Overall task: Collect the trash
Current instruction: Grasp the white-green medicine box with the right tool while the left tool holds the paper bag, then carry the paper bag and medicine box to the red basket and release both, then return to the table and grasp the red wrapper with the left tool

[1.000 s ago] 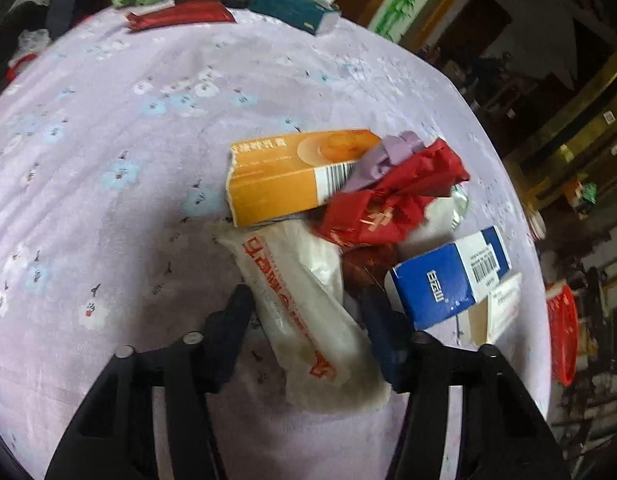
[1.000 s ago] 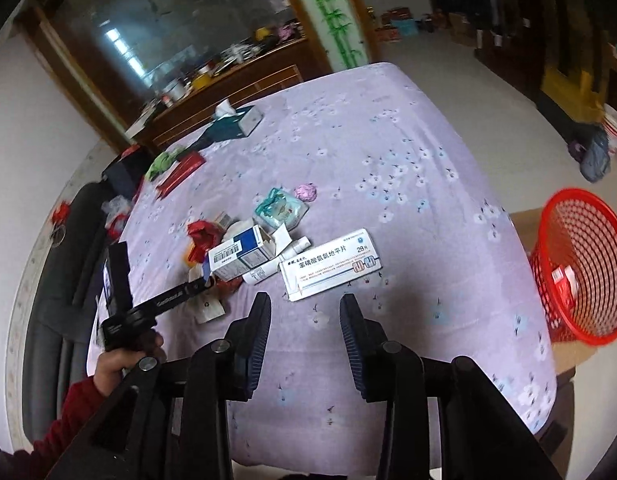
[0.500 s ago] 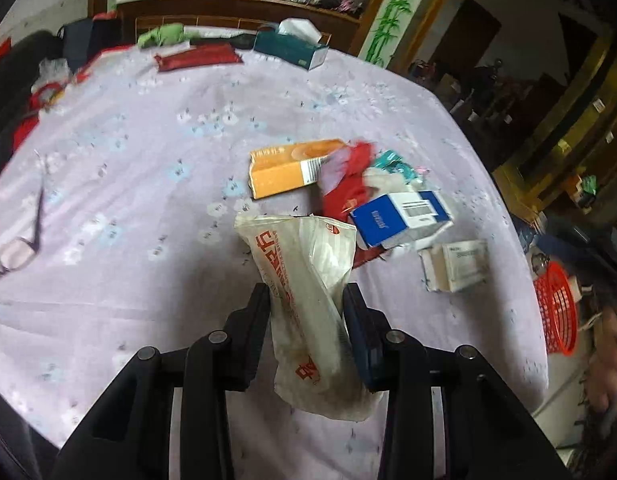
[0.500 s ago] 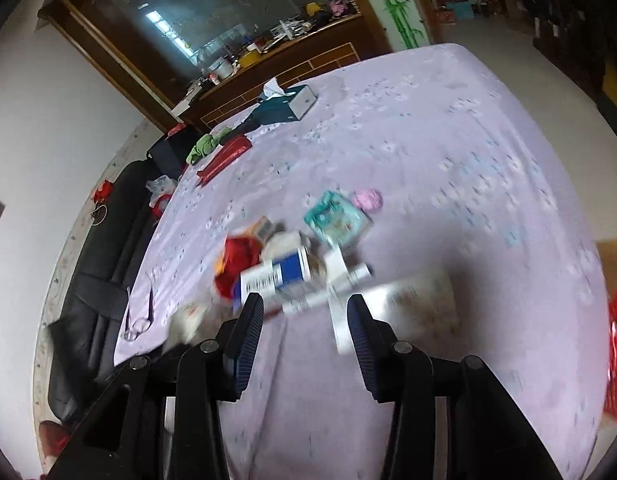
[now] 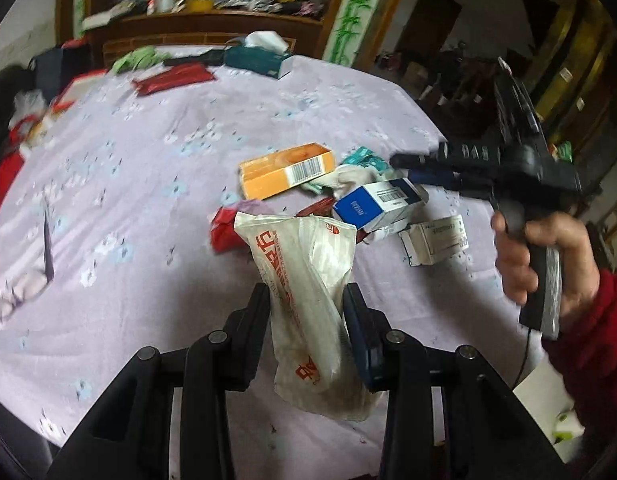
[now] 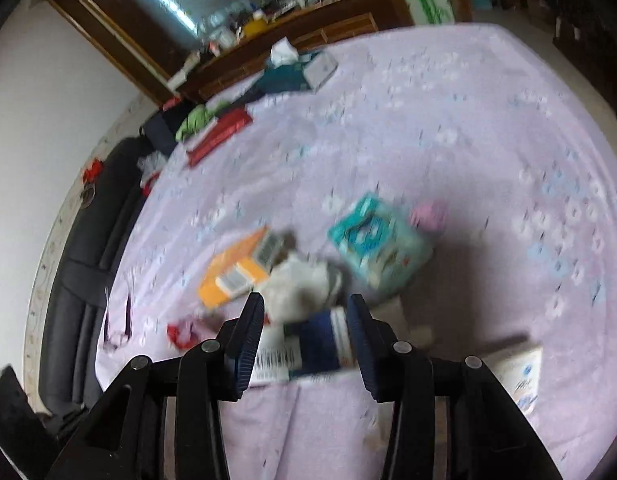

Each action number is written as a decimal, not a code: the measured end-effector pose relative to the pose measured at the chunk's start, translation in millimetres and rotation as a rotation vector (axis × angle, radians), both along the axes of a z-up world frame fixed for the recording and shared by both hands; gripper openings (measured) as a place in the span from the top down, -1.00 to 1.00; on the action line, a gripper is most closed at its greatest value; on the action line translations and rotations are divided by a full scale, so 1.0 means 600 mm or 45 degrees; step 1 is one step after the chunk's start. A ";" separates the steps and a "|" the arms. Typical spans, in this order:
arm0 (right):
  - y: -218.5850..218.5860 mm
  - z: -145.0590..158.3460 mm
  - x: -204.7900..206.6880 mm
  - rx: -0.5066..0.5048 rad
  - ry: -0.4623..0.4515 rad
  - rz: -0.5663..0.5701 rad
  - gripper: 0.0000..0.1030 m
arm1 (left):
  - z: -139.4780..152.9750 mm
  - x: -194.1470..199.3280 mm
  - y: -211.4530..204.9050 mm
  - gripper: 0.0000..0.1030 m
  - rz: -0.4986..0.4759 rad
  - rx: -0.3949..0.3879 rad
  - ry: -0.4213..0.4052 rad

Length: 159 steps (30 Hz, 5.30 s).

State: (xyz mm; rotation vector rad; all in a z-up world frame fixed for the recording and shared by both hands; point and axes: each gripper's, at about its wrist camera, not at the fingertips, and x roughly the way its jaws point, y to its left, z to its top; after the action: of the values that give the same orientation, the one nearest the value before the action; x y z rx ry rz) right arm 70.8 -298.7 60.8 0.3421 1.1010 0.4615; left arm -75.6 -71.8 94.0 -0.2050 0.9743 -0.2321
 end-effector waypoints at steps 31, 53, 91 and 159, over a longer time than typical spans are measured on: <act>0.140 -0.027 -0.125 -0.348 -0.112 0.683 -0.07 | 0.032 -0.031 0.054 0.29 0.091 0.009 -0.113; 0.155 -0.041 -0.119 -0.514 -0.126 0.723 -0.24 | 0.040 -0.022 0.051 0.29 0.108 -0.012 -0.134; -0.181 0.167 -0.335 -0.247 -0.334 -0.414 0.19 | 0.093 -0.011 -0.205 0.29 -0.221 0.149 -0.335; -0.340 0.117 -0.323 -0.085 -0.125 -0.594 -0.09 | 0.071 0.021 -0.282 -0.24 -0.301 0.012 -0.085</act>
State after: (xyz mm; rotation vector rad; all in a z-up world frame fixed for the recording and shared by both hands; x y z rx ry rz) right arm -123.1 -502.9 130.8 0.4968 0.9024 0.0267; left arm -62.8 -241.1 136.9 -0.0724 0.9328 -0.4485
